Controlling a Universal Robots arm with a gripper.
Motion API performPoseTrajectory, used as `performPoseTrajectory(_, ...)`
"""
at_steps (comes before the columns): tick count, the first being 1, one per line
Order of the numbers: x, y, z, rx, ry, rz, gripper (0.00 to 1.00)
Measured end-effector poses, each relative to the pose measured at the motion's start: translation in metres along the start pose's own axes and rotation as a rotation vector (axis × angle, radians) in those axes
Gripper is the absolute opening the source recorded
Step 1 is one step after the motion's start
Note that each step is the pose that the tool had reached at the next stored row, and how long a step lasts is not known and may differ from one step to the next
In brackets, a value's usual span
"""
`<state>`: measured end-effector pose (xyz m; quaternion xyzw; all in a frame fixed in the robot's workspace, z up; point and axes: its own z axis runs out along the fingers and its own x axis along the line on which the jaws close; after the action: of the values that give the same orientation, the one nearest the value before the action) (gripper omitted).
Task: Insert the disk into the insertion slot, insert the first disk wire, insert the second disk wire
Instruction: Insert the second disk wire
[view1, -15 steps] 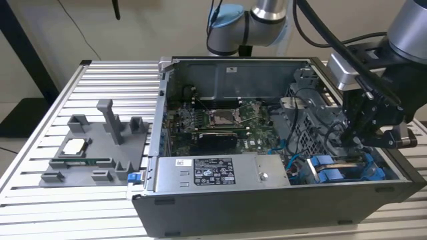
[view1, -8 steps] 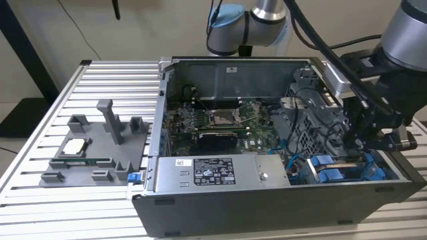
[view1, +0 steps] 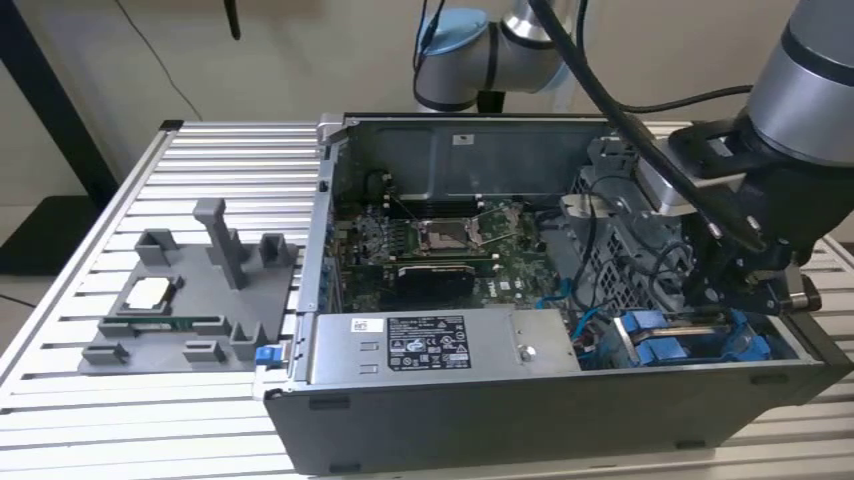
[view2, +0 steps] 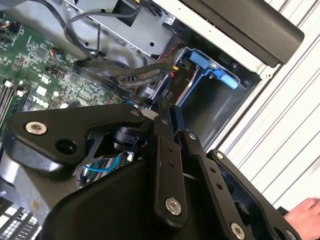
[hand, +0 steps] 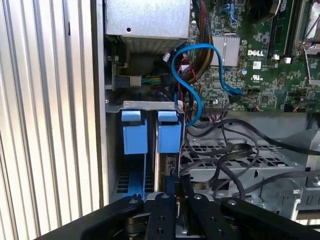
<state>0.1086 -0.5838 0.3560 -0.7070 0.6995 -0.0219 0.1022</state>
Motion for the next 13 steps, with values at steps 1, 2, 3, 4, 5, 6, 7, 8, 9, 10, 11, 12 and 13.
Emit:
performPoseTrajectory(1,0.0000,0.0000,0.0000,0.0000,0.0003,0.000,0.16)
performPoseTrajectory(2,0.0000,0.0000,0.0000,0.0000,0.0004,0.000,0.16)
performPoseTrajectory(3,0.0000,0.0000,0.0001,0.0001,0.0003,0.000,0.16)
performPoseTrajectory(4,0.0001,0.0001,0.0003,0.0001,0.0001,0.000,0.16)
performPoseTrajectory(5,0.0001,0.0001,0.0009,0.0001,-0.0003,0.000,0.16)
performPoseTrajectory(6,0.0002,-0.0001,0.0015,0.0001,-0.0002,0.000,0.16)
performPoseTrajectory(7,0.0004,-0.0005,0.0025,0.0000,-0.0002,0.000,0.16)
performPoseTrajectory(8,0.0005,-0.0008,0.0037,-0.0004,0.0001,0.000,0.16)
performPoseTrajectory(9,0.0006,-0.0013,0.0051,-0.0013,0.0003,0.000,0.16)
performPoseTrajectory(10,0.0008,-0.0018,0.0064,-0.0027,0.0004,0.000,0.16)
performPoseTrajectory(11,0.0009,-0.0021,0.0076,-0.0044,0.0005,0.001,0.16)
performPoseTrajectory(12,0.0010,-0.0025,0.0088,-0.0063,0.0005,0.001,0.16)
performPoseTrajectory(13,0.0012,-0.0028,0.0099,-0.0078,0.0005,0.001,0.16)
